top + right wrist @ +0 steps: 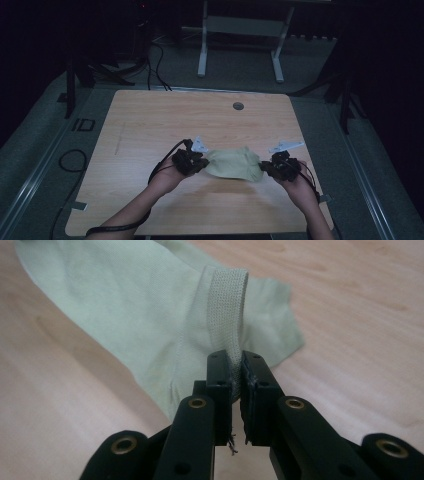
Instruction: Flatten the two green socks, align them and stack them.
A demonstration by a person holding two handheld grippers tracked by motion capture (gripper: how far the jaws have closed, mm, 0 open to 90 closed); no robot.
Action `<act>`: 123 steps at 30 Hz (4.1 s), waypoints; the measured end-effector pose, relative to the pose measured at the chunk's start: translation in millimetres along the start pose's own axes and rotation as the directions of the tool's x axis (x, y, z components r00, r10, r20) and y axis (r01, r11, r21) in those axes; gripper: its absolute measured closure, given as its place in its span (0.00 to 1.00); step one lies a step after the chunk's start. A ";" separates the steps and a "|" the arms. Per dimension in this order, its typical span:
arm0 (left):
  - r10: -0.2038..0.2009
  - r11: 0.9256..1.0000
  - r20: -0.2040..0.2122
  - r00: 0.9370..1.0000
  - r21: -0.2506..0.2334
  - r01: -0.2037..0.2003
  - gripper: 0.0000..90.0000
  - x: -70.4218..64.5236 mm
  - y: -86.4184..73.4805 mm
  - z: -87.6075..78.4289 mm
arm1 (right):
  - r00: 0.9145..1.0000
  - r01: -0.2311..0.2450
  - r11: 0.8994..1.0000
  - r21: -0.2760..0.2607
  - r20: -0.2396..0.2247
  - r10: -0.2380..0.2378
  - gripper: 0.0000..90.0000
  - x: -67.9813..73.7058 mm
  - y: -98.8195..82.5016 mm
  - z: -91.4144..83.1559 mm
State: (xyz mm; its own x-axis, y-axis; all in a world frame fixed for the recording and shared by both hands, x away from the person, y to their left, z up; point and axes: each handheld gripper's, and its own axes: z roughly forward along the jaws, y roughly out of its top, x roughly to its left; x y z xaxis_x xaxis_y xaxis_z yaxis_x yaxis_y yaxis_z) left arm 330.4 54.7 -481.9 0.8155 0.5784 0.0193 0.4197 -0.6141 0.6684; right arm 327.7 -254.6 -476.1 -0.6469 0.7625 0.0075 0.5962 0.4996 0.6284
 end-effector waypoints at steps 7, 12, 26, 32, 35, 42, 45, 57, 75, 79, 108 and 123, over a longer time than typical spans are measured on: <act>-0.010 0.999 -0.022 1.000 0.032 0.010 0.97 22.9 18.3 6.6 | 1.000 -0.026 0.999 0.023 -0.003 0.026 0.93 -18.7 16.6 13.9; -0.013 0.997 -0.038 0.999 0.073 0.016 0.97 30.8 24.7 27.4 | 0.998 -0.057 0.997 0.058 -0.003 0.057 0.93 -33.5 26.7 30.2; -0.054 0.988 -0.030 0.998 0.141 0.058 0.97 43.4 16.5 66.7 | 0.993 -0.116 0.980 0.162 -0.012 0.120 0.92 -56.5 26.0 69.7; -0.069 0.988 -0.033 0.997 0.137 0.073 0.95 45.0 11.5 74.8 | 0.991 -0.132 0.976 0.173 -0.009 0.135 0.91 -59.9 23.8 80.9; -0.073 0.987 -0.021 0.997 0.139 0.075 0.67 44.4 10.3 76.2 | 0.992 -0.126 0.974 0.191 0.012 0.126 0.77 -59.7 21.9 84.3; -0.060 0.996 -0.031 0.998 0.064 0.062 0.64 41.3 19.7 56.3 | 0.992 -0.128 0.982 0.138 0.021 0.126 0.73 -58.9 24.6 69.2; -0.051 0.997 -0.031 0.998 0.063 0.052 0.87 36.0 24.2 58.1 | 0.992 -0.125 0.987 0.102 0.020 0.124 0.91 -52.2 27.2 65.1; -0.040 0.990 -0.009 0.999 0.138 0.041 0.95 31.4 8.8 94.0 | 0.995 -0.087 0.986 0.141 -0.041 0.094 0.99 -28.1 16.0 88.7; -0.093 0.990 0.013 0.996 0.110 0.091 0.91 32.7 -13.3 78.0 | 0.995 -0.056 0.993 0.101 -0.075 0.063 0.92 -17.6 12.4 95.7; -0.099 0.990 0.024 0.995 0.100 0.096 0.78 33.3 -12.2 75.6 | 0.996 -0.042 0.994 0.103 -0.077 0.050 0.86 -15.4 16.2 94.0; -0.122 0.991 -0.018 0.992 -0.060 0.121 0.06 29.9 -38.2 29.9 | 0.994 0.026 0.999 -0.044 -0.105 -0.030 0.16 -19.5 7.7 71.0; -0.195 0.977 -0.025 0.981 -0.095 0.191 0.06 41.5 -79.8 23.0 | 0.997 -0.006 0.998 -0.065 -0.075 0.001 0.16 -38.0 -23.6 60.5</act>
State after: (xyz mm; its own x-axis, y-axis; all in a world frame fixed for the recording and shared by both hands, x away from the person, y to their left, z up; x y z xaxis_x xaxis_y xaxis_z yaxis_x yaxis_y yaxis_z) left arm 339.8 115.4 -551.5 0.7082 0.6999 -0.0928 0.5285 -0.4384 0.7270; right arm 367.0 -270.5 -538.3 -0.6805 0.7297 0.0666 0.5679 0.4678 0.6773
